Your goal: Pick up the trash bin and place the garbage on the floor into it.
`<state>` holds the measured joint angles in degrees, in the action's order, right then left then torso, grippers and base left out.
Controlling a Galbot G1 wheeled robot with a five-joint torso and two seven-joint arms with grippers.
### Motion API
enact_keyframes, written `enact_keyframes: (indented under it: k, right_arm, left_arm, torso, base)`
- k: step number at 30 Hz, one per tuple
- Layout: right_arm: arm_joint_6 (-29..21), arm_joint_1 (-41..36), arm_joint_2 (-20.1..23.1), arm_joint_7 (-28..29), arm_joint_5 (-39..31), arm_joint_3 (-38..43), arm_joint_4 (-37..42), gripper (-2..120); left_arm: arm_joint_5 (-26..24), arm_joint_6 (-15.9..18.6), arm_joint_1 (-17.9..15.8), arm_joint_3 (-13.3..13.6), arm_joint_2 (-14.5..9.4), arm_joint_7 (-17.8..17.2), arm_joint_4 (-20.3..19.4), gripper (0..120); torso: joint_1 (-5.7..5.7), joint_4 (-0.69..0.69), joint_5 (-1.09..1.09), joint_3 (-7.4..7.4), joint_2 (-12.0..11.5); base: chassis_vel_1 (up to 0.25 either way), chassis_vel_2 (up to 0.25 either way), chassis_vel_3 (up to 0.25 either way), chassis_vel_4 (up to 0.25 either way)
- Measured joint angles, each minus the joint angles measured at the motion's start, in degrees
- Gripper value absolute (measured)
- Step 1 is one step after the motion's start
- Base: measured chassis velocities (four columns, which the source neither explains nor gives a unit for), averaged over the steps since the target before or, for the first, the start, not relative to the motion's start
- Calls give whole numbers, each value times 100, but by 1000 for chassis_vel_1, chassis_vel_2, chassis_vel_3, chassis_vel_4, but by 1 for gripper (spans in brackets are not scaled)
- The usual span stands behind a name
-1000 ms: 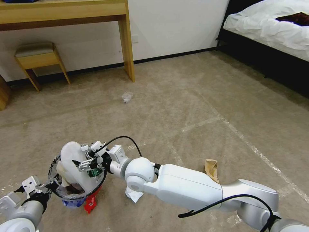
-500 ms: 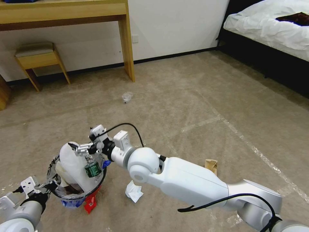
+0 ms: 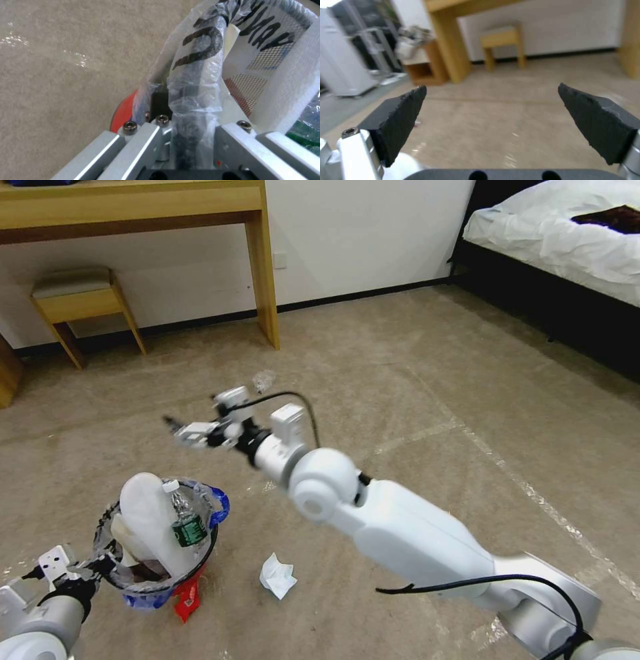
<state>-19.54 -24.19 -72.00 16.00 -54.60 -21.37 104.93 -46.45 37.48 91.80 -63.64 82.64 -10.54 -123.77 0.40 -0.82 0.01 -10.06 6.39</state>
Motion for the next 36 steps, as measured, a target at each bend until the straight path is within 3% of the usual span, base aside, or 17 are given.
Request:
enact_keyframes:
  k: [10,18,25,36]
  right_arm:
    - [-1029,-719,1013,267,-191,535,56,100]
    - [-1714,-1012,1290,335,-362,215,140,100]
    - [-2023,-1066,1299,525,-515,-314,149,100]
    - [-2286,-993,955,560,-672,-1102,-141,100]
  left_arm:
    - [-92,7,38,-89,-90,-31,-16,1]
    - [-92,8,86,-94,-115,-33,-73,1]
    - [-90,8,129,-97,-107,-33,-102,1]
    - [-60,4,165,-88,-70,-24,-116,1]
  torso:
    - [0,-1,0,0,0]
    - [0,0,0,0,0]
    - [0,0,-1,0,0]
    - [0,0,-2,0,0]
  base:
    - [0,0,0,0]
    - [0,0,0,0]
    - [0,0,0,0]
    - [0,0,0,0]
